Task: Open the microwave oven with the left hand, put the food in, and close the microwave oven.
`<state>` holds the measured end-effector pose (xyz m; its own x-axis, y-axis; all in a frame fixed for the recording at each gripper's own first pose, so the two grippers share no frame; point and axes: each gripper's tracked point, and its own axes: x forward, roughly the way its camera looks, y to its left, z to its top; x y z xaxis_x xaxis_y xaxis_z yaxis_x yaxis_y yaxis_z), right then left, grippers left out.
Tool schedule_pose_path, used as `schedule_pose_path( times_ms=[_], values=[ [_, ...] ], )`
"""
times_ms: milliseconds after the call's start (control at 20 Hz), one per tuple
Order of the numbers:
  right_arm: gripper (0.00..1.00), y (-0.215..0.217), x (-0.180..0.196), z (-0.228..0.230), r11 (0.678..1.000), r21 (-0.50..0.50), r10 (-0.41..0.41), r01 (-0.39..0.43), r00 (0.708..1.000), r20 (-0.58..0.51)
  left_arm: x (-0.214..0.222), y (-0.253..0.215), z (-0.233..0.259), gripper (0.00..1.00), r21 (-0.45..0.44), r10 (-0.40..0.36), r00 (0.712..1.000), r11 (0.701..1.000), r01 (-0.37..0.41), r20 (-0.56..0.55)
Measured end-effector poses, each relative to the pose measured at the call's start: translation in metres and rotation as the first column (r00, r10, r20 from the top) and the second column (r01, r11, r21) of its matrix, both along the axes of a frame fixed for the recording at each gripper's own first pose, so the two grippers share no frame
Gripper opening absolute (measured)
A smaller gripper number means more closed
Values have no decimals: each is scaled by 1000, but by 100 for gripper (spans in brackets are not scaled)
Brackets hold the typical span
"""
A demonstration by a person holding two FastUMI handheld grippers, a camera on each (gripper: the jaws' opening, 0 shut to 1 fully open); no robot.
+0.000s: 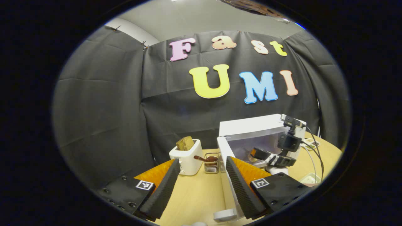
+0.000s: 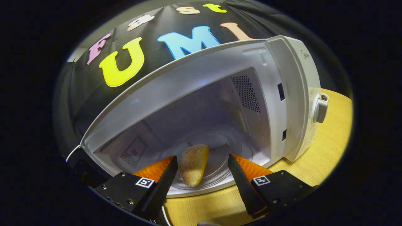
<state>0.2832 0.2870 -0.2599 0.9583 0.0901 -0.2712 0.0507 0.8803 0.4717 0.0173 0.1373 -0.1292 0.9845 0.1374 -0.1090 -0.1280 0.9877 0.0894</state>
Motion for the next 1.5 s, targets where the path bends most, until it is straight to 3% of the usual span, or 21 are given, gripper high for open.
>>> schedule_pose_path(
  times_ms=[200, 250, 500, 550, 600, 650, 800, 1050, 1100, 1150, 1200, 1500],
  values=[
    [98, -18, -46, 30, 991, -115, 71, -67, 997, 30, -10, 23, 7, 94, 59, 63, 997, 996, -65, 40],
    [98, -22, -62, 41, 983, -157, 101, -92, 994, 50, -13, 28, 3, 99, 68, 74, 997, 995, -76, 38],
    [98, -46, -145, 98, 923, -328, 259, -201, 955, 145, -38, 58, -22, 97, 42, 114, 993, 992, -115, 21],
    [93, -58, -159, 107, 909, -363, 276, -204, 948, 157, -41, 64, -31, 97, 27, 124, 992, 992, -124, 7],
    [98, -72, -169, 116, 902, -384, 275, -195, 948, 163, -47, 68, -38, 100, 11, 132, 991, 991, -132, -2],
    [93, -83, -180, 121, 898, -392, 279, -198, 946, 162, -51, 70, -43, 94, 1, 139, 990, 990, -139, -6],
    [98, -117, -214, 129, 895, -388, 289, -217, 948, 135, -60, 63, -62, 94, -25, 117, 993, 993, -117, -16],
    [98, -171, -251, 134, 879, -426, 276, -214, 957, 89, -75, 42, -95, 98, 38, 66, 997, 997, -64, -46],
    [98, -180, -255, 136, 877, -431, 274, -211, 958, 89, -78, 38, -99, 94, 39, 62, 997, 997, -60, -52],
    [98, -187, -260, 138, 879, -430, 269, -206, 959, 90, -81, 34, -102, 100, 33, 61, 997, 998, -59, -55],
    [98, -193, -263, 138, 884, -420, 264, -204, 961, 88, -82, 30, -107, 94, 21, 53, 997, 998, -52, -61],
    [98, -217, -270, 139, 889, -416, 245, -195, 967, 72, -87, 18, -136, 94, 25, 59, 992, 998, -57, -112]
  ],
)
